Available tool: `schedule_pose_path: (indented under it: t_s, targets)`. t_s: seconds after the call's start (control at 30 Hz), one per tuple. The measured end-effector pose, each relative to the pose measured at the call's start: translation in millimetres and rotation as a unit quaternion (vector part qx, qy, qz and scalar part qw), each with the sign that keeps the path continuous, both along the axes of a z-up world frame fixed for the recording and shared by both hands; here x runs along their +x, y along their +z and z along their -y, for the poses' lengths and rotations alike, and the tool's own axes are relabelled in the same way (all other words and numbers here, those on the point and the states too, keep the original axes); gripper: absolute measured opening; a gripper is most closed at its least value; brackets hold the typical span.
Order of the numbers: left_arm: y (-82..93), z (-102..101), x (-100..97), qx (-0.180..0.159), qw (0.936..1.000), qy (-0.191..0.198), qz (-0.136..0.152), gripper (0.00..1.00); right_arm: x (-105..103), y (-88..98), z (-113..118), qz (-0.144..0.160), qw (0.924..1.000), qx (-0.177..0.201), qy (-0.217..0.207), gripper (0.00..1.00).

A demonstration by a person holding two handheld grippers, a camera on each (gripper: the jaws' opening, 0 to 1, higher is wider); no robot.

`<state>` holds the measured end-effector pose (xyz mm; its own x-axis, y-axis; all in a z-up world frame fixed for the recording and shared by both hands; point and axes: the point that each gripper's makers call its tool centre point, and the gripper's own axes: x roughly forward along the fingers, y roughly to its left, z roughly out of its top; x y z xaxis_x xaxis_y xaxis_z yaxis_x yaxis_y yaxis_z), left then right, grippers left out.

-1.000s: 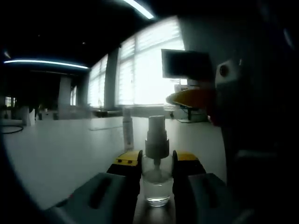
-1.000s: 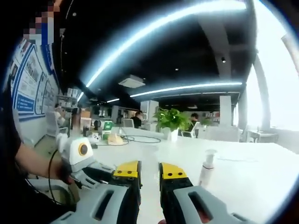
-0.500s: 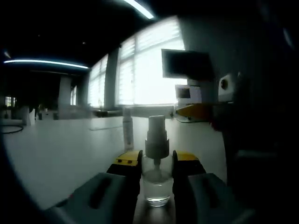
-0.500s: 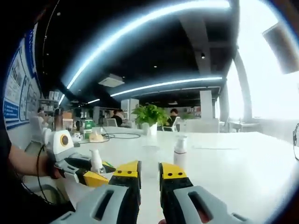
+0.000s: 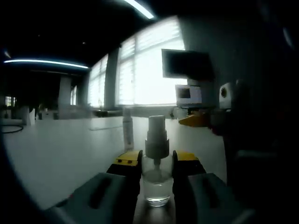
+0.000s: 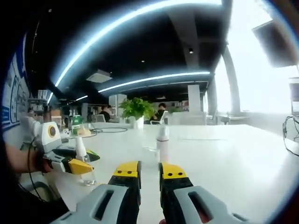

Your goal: Clamp pump bottle remove cover press pump head put on cover

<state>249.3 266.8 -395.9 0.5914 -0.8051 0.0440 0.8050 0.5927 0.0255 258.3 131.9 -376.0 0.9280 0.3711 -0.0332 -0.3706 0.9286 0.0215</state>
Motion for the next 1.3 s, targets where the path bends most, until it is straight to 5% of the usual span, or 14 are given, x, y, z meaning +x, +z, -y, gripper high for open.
schedule_pose_path:
  t_s: [0.7,1.3]
  targets:
    - [0.1,0.4,-0.3,0.001,1.0000,0.001,0.001,0.17,3.2,-46.0,17.9,-0.069,0.9971,-0.017,-0.026,0.10]
    - [-0.2,0.5,-0.3,0.001,1.0000,0.002,0.002,0.17,2.5,-65.6,19.2,-0.099,0.9934,-0.051,-0.026,0.10]
